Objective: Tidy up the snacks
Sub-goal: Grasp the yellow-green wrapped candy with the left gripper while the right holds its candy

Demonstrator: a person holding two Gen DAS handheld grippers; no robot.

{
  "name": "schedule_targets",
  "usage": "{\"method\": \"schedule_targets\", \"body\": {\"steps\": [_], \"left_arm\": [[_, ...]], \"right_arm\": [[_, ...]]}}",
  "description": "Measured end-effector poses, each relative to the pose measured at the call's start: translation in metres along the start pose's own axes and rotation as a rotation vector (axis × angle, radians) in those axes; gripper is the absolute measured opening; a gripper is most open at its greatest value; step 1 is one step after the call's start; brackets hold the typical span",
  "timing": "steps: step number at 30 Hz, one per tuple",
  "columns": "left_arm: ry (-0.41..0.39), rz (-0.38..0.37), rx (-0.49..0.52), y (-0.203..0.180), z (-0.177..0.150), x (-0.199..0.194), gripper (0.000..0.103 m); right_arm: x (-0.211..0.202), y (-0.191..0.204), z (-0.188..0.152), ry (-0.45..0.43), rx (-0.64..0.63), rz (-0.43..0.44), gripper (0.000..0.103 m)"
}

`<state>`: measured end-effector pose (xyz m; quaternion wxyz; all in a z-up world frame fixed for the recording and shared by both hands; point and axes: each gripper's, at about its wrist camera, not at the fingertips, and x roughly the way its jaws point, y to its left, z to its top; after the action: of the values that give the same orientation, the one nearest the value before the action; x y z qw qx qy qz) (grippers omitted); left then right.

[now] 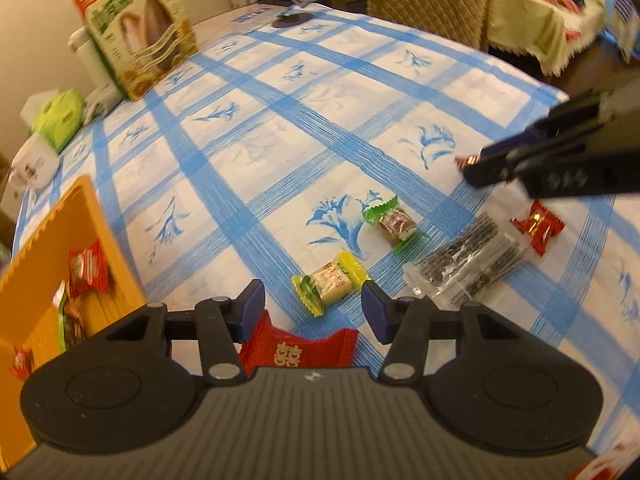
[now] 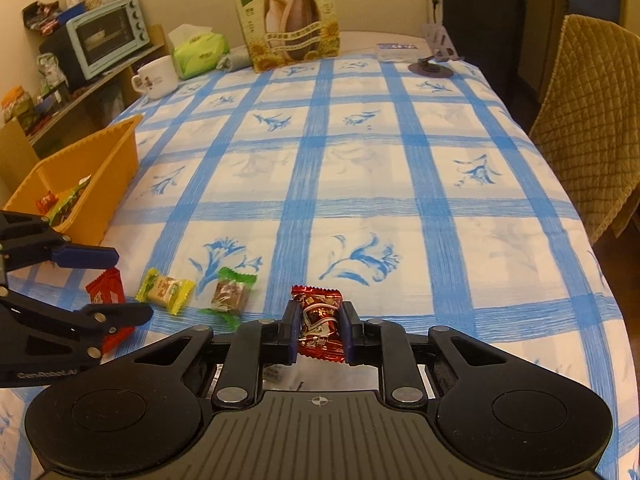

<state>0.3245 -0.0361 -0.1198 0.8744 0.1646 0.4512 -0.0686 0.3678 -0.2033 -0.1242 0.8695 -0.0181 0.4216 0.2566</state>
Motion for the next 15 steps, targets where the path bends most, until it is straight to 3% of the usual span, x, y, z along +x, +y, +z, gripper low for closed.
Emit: {"method": "schedule_targets", "body": {"steps": [7, 11, 15], "left_arm": [[0.030, -0.005, 0.039, 0.001, 0.003, 0.018, 0.045], [0.030, -0.023, 0.007, 0.006, 0.008, 0.023, 0.042], [0.038, -0.056, -0.051, 0.012, 0.014, 0.026, 0.032]], "right_arm": [[-0.014, -0.022, -0.003, -0.015, 0.080, -0.021, 0.021], [-0.021, -0.032, -0.006, -0.020, 0.114, -0.038, 0.021], [-0.026, -0.040, -0.008, -0.025, 0.136, -0.049, 0.021]]}}
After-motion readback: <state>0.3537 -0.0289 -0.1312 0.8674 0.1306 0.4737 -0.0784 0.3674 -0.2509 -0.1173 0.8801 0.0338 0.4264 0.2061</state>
